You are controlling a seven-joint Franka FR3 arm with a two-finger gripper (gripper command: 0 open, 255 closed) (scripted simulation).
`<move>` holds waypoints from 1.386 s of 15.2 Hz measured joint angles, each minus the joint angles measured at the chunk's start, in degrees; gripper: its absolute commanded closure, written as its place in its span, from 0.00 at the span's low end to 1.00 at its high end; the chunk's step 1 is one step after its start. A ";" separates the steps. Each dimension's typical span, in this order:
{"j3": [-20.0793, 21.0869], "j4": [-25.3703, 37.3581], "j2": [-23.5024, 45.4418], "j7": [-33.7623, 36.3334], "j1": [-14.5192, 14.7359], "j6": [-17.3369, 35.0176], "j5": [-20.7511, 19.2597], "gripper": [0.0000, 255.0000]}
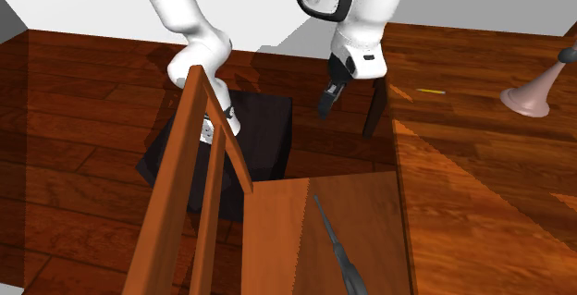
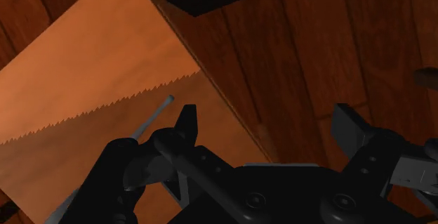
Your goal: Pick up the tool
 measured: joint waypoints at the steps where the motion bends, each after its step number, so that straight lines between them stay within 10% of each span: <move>1: -0.72 0.70 1.81 0.11 -0.53 0.88 0.39 0.00; 21: -9.85 28.15 39.87 2.19 -13.95 5.04 16.19 0.00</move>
